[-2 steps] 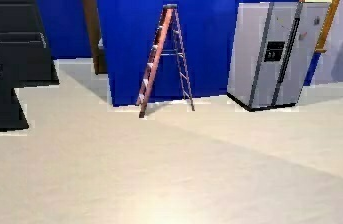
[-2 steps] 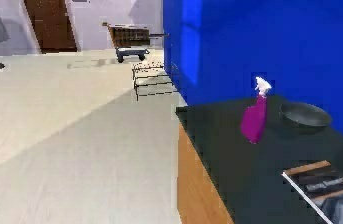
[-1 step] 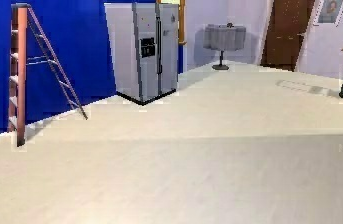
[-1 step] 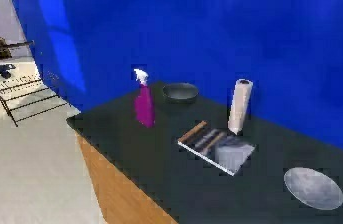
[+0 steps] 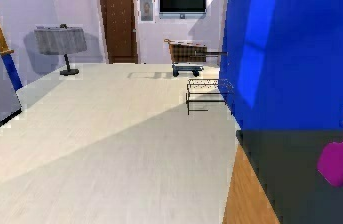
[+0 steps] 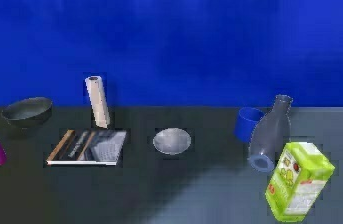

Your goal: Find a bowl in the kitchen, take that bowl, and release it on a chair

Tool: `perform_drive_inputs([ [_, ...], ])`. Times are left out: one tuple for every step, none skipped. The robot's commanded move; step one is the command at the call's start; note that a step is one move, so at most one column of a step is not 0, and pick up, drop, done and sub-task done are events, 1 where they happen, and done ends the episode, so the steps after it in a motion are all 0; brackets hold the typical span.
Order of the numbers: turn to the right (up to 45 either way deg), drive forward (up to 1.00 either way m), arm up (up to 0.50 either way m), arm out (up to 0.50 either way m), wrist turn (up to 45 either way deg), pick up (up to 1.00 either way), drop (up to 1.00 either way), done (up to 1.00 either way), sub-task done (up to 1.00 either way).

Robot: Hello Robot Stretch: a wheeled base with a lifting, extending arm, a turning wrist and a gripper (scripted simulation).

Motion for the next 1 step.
perform_drive_inputs([
  [0.0, 0.10, 0.00, 0.00, 0.0, 0.00, 0.00, 0.00, 0.00],
])
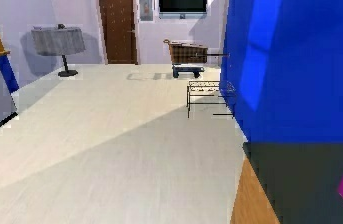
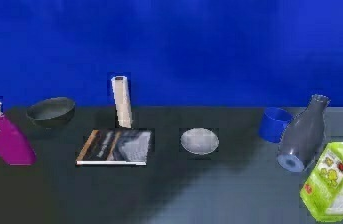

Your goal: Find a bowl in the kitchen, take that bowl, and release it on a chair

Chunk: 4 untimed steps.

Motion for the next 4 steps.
perform_drive_inputs([
  [-27.0, 0.00, 0.00, 0.00, 0.0, 0.00, 0.00, 0.00, 0.00],
  [0.0, 0.00, 0.50, 0.00, 0.0, 0.00, 0.00, 0.00, 0.00],
  [0.0, 0.00, 0.38, 0.00, 0.0, 0.00, 0.00, 0.00, 0.00],
  [0.0, 0.00, 0.00, 0.46, 0.0, 0.00, 0.00, 0.00, 0.00],
])
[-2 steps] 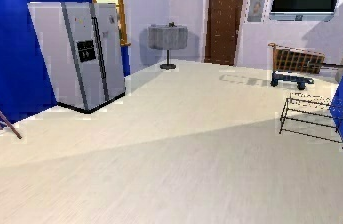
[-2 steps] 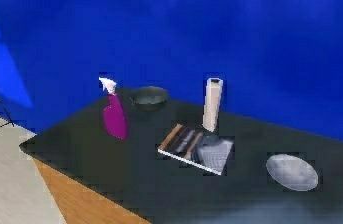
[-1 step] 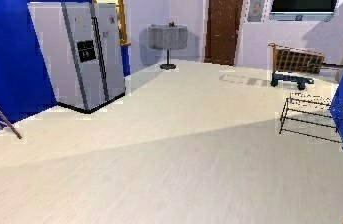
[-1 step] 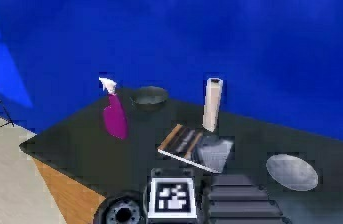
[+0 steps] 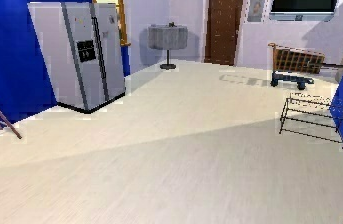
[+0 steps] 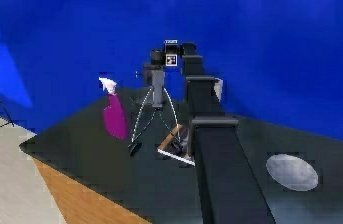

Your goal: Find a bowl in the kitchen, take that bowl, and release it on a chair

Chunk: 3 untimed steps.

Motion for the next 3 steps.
perform_drive_inputs([
  [0.0, 0.00, 0.00, 0.00, 45.0, 0.00, 0.00, 0.00, 0.00],
  [0.0, 0.00, 0.00, 0.00, 45.0, 0.00, 0.00, 0.00, 0.00],
  [0.0, 0.00, 0.00, 0.00, 45.0, 0.00, 0.00, 0.00, 0.00],
])
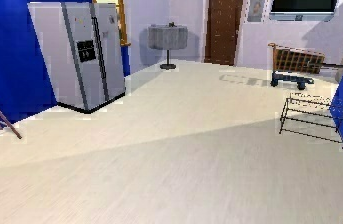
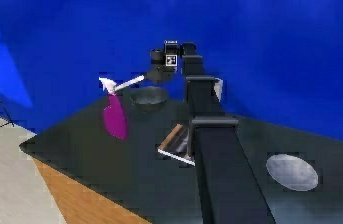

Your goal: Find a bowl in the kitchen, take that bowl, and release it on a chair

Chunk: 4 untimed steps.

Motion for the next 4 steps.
perform_drive_inputs([
  [0.0, 0.00, 0.00, 0.00, 21.0, 0.00, 0.00, 0.00, 0.00],
  [0.0, 0.00, -0.08, 0.00, 0.0, 0.00, 0.00, 0.00, 0.00],
  [0.0, 0.00, 0.00, 0.00, 0.0, 1.00, 0.00, 0.00, 0.00],
  [0.0, 0.00, 0.08, 0.00, 0.0, 0.00, 0.00, 0.00, 0.00],
])
